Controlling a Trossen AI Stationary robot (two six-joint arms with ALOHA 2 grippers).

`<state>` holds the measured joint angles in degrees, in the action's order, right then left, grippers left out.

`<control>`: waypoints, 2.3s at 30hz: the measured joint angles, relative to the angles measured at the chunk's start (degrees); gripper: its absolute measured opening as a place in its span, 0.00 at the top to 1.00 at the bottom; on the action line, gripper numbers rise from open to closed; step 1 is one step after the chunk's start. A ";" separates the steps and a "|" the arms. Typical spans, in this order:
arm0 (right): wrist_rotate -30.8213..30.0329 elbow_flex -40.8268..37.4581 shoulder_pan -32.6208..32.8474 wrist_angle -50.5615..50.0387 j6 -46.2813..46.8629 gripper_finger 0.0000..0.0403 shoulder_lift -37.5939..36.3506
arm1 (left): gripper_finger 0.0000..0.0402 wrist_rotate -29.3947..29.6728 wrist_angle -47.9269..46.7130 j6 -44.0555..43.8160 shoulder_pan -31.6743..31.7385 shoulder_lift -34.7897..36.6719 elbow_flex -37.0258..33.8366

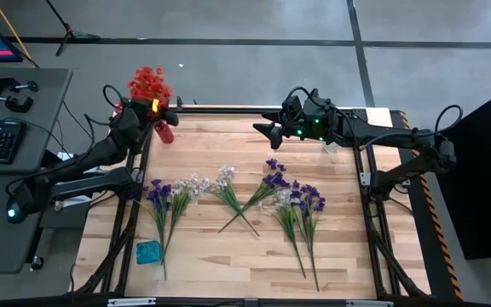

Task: Sort flowers into vase by color
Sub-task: Put the red flowers into the red vase

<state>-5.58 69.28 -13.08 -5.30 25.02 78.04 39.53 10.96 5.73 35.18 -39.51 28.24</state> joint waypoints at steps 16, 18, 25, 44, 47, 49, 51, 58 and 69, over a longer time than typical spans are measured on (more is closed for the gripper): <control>0.00 0.00 -0.02 0.00 0.00 0.29 0.00 | 0.46 0.55 -25.45 -8.63 -0.02 1.31 11.70; 0.00 0.00 -0.02 0.00 0.00 0.29 0.00 | 0.46 0.49 -28.53 -9.64 -0.02 1.32 12.43; 0.00 0.00 -0.02 0.00 0.00 0.29 0.00 | 0.46 -3.50 -36.38 -14.21 -0.02 1.31 15.86; 0.00 0.00 -0.02 0.00 0.00 0.29 0.00 | 0.46 -13.51 -58.58 -23.73 -0.04 1.27 27.15; 0.00 0.00 -0.02 0.00 0.00 0.29 0.00 | 0.46 -16.47 -59.28 -25.18 -0.04 1.31 27.15; 0.00 0.00 -0.01 0.00 0.00 0.29 0.00 | 0.46 -17.85 -59.56 -25.13 -0.04 1.63 27.49; 0.00 0.00 -0.02 0.00 0.00 0.29 0.00 | 0.46 -18.29 -60.82 -25.11 -0.04 1.81 28.94; 0.00 0.00 0.00 0.00 0.00 0.29 0.00 | 0.46 -14.74 -66.26 -23.67 -0.04 1.25 35.18; 0.00 0.00 -0.02 0.00 0.00 0.29 0.00 | 0.46 -17.05 -67.71 -24.96 -0.04 0.09 36.55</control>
<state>-5.58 69.28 -13.10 -5.30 25.02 78.04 22.48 -56.74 -19.22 35.14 -39.42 64.79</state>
